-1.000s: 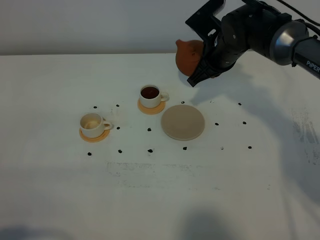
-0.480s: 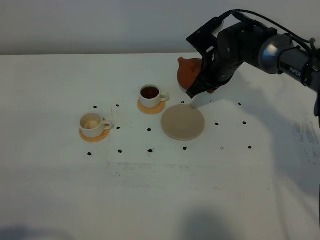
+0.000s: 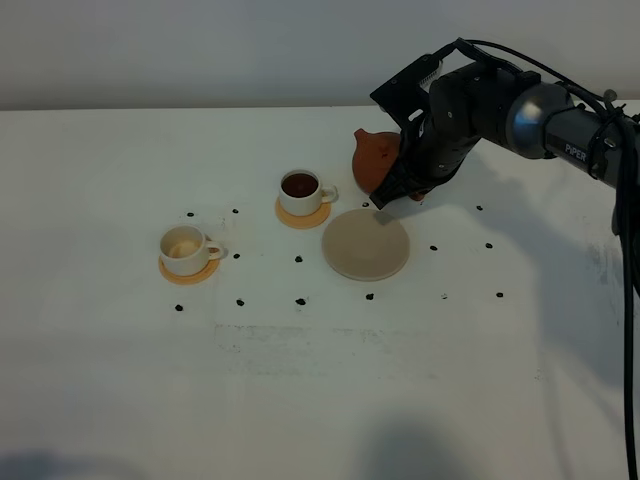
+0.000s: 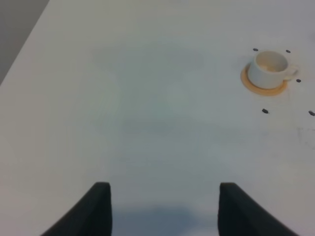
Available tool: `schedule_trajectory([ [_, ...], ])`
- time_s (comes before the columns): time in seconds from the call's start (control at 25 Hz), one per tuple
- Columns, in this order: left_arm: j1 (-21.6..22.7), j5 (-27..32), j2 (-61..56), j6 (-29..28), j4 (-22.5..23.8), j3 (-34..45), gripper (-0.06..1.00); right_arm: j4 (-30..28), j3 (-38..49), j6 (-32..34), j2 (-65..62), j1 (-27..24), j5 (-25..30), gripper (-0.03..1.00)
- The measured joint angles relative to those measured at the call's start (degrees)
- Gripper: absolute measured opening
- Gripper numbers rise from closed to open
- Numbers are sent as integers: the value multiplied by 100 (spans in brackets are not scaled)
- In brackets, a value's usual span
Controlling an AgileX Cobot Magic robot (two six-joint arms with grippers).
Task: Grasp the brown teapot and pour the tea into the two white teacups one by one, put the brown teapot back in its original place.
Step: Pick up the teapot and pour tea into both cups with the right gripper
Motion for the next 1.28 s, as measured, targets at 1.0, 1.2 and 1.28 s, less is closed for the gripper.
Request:
schedule_trajectory([
  [1.0, 0, 0, 0, 0, 0, 0, 50, -867, 0, 13, -1272, 1489, 915, 9],
  [1.2, 0, 0, 0, 0, 0, 0, 50, -1110, 0, 110, -1272, 1866, 998, 9],
  [1.28, 0, 0, 0, 0, 0, 0, 50, -1302, 0, 226, -1272, 2015, 1042, 9],
])
